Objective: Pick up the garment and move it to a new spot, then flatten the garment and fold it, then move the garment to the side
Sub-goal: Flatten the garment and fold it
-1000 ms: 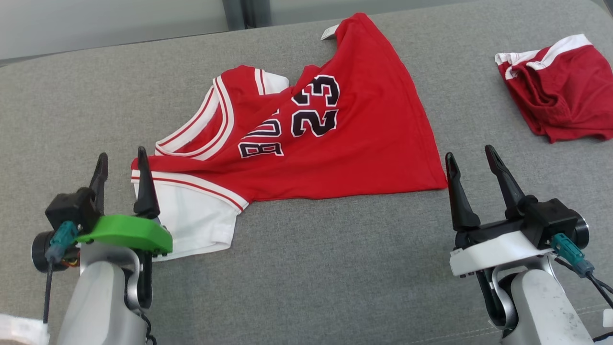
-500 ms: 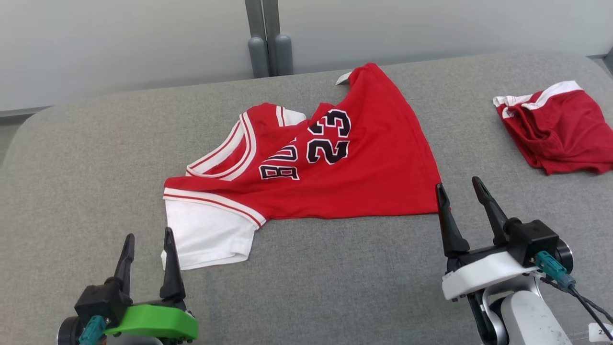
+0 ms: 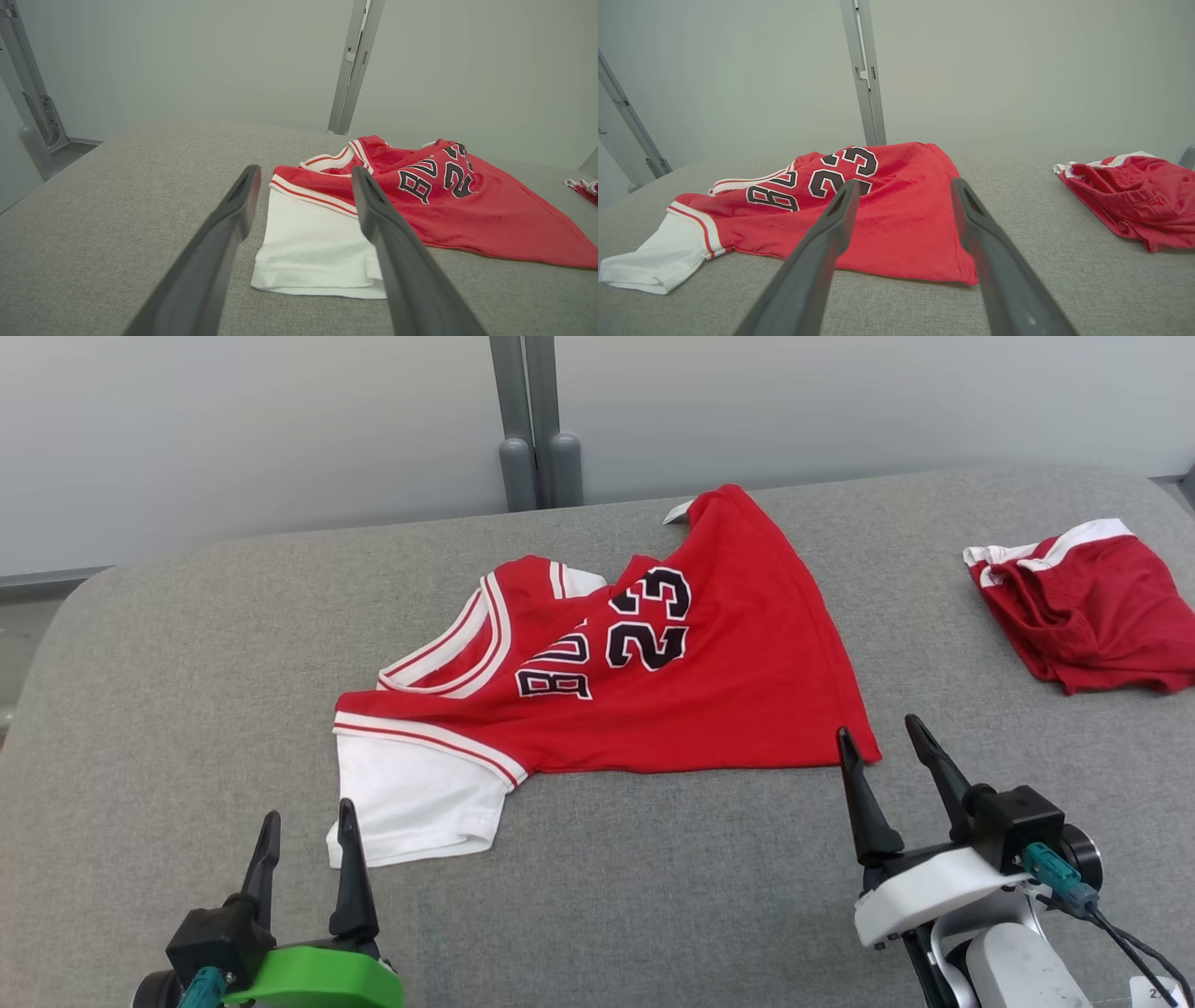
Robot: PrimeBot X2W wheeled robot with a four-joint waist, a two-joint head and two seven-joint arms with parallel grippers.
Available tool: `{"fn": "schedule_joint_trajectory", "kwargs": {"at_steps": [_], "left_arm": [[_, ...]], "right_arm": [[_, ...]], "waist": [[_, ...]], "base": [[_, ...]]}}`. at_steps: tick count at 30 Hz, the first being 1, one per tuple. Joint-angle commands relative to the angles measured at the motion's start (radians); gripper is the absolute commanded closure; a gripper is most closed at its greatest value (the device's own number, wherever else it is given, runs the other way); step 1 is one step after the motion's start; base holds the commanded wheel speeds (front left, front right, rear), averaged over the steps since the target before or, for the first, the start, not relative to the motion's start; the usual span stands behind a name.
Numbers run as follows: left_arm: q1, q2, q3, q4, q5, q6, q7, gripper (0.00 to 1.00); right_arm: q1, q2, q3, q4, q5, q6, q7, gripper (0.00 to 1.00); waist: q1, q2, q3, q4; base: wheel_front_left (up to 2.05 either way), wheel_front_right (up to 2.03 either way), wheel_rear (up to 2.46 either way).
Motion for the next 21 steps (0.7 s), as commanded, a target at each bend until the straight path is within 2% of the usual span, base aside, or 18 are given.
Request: {"fn": "schedule_joint_trajectory", "kwargs": {"at_steps": [1, 9, 11, 18, 21], "left_arm": [[0.014, 0.001, -0.002, 0.001, 0.002, 0.006, 0.0, 0.0], [0.006, 0.001, -0.005, 0.031, -0.021, 0.011, 0.0, 0.0], [-0.006, 0.001, -0.014, 0.077, -0.062, 0.01, 0.02, 0.0], [-0.094, 0.023, -0.016, 0.237, -0.087, 0.008, 0.129, 0.0], [-0.131, 0.03, -0.001, 0.285, -0.102, 0.013, 0.143, 0.0]], "right_arm": [[0.008, 0.0, 0.001, 0.005, 0.003, -0.002, -0.003, 0.0], [0.001, 0.0, 0.003, 0.005, -0.008, -0.002, -0.003, 0.0], [-0.003, 0.0, 0.001, 0.002, -0.011, -0.002, -0.003, 0.0], [-0.022, 0.0, 0.007, -0.003, -0.013, -0.002, -0.003, 0.0], [-0.031, 0.001, 0.008, -0.002, -0.01, -0.002, -0.003, 0.0]], "waist": [[0.0, 0.0, 0.0, -0.001], [0.0, 0.0, 0.014, -0.001], [0.0, 0.0, 0.023, -0.001], [0.0, 0.0, 0.069, -0.01], [0.0, 0.0, 0.091, -0.018]], "base": [[0.0, 0.0, 0.0], [0.0, 0.0, 0.0], [0.0, 0.0, 0.0], [0.0, 0.0, 0.0], [0.0, 0.0, 0.0]]}}
